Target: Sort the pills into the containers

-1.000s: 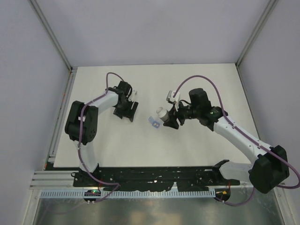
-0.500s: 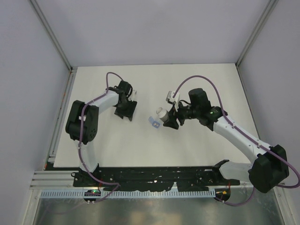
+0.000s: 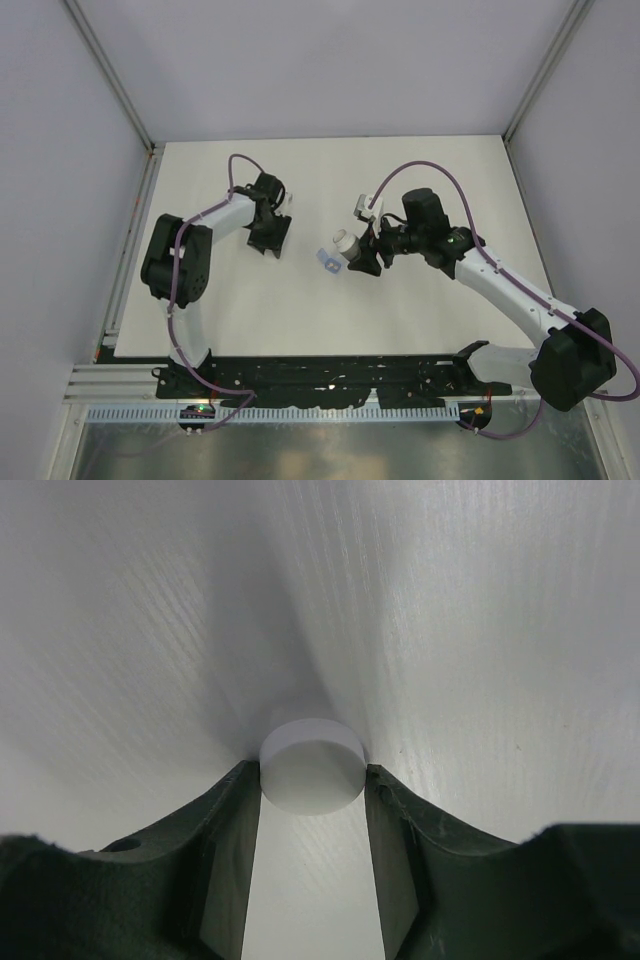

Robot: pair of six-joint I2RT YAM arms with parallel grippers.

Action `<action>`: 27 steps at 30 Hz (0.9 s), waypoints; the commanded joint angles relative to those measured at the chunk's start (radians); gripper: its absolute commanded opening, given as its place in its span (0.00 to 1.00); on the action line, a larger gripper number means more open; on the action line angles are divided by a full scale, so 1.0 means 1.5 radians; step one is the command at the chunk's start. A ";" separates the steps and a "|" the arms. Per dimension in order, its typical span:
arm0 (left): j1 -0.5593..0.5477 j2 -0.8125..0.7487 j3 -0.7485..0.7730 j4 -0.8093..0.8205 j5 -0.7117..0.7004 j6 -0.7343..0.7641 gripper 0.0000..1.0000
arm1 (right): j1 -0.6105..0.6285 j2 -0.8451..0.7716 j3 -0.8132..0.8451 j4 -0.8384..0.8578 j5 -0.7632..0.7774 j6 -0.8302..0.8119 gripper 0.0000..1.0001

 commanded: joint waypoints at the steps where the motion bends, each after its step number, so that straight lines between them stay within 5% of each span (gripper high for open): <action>1: -0.003 0.000 -0.001 0.008 0.002 -0.004 0.48 | 0.000 0.002 0.016 0.010 -0.014 -0.001 0.06; 9: -0.002 -0.104 -0.026 0.027 0.054 0.020 0.27 | 0.000 0.007 0.027 -0.006 -0.015 -0.007 0.06; 15: 0.000 -0.224 -0.047 0.037 0.190 0.075 0.05 | 0.005 0.015 0.056 -0.043 -0.024 -0.030 0.06; 22: 0.001 -0.351 -0.058 0.033 0.482 0.142 0.03 | 0.031 0.049 0.110 -0.103 -0.030 -0.064 0.06; 27: 0.001 -0.395 -0.056 0.034 0.601 0.157 0.03 | 0.052 0.067 0.142 -0.122 -0.025 -0.072 0.06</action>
